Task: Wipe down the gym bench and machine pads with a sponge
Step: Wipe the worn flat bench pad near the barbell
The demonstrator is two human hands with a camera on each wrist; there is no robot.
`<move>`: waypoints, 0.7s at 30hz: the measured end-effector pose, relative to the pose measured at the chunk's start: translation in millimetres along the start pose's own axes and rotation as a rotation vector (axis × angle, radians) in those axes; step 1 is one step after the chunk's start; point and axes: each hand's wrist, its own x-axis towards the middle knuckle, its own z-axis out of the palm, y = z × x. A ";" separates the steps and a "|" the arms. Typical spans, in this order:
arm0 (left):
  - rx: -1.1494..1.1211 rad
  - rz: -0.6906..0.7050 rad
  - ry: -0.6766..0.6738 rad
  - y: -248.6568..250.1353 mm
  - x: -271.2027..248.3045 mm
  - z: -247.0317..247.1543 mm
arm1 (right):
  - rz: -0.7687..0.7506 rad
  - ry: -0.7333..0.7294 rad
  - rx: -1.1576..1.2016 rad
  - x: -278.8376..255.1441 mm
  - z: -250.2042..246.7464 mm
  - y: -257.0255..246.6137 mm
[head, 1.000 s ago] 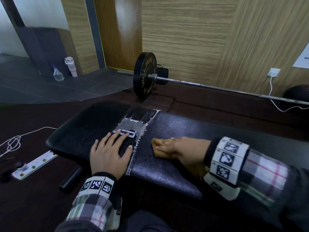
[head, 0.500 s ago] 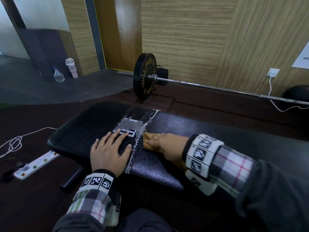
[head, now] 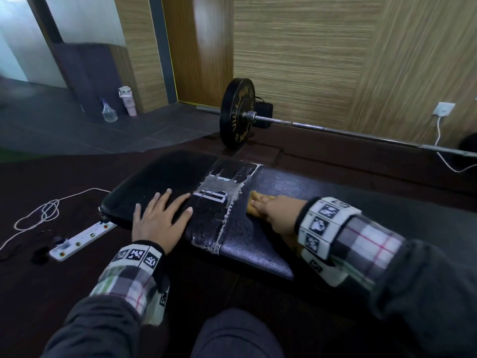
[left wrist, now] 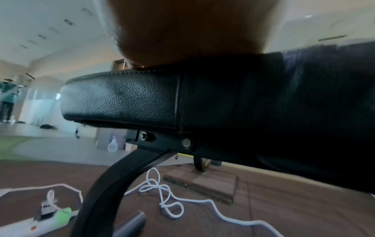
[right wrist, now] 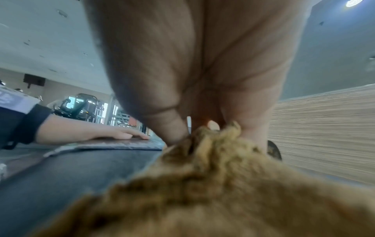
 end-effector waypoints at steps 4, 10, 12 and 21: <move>-0.022 0.006 0.042 -0.7 -0.2 3.8 | -0.116 -0.031 0.007 -0.8 -1.9 -47.8; -0.040 0.001 0.053 -0.9 0.1 4.9 | -0.187 -0.057 0.070 -53.6 25.2 -45.6; -0.039 -0.002 0.041 -1.1 0.0 4.1 | -0.191 -0.072 0.124 -62.7 33.5 -26.6; -0.008 -0.068 -0.032 5.2 1.3 -0.9 | -0.188 -0.054 0.022 -8.0 14.4 -4.6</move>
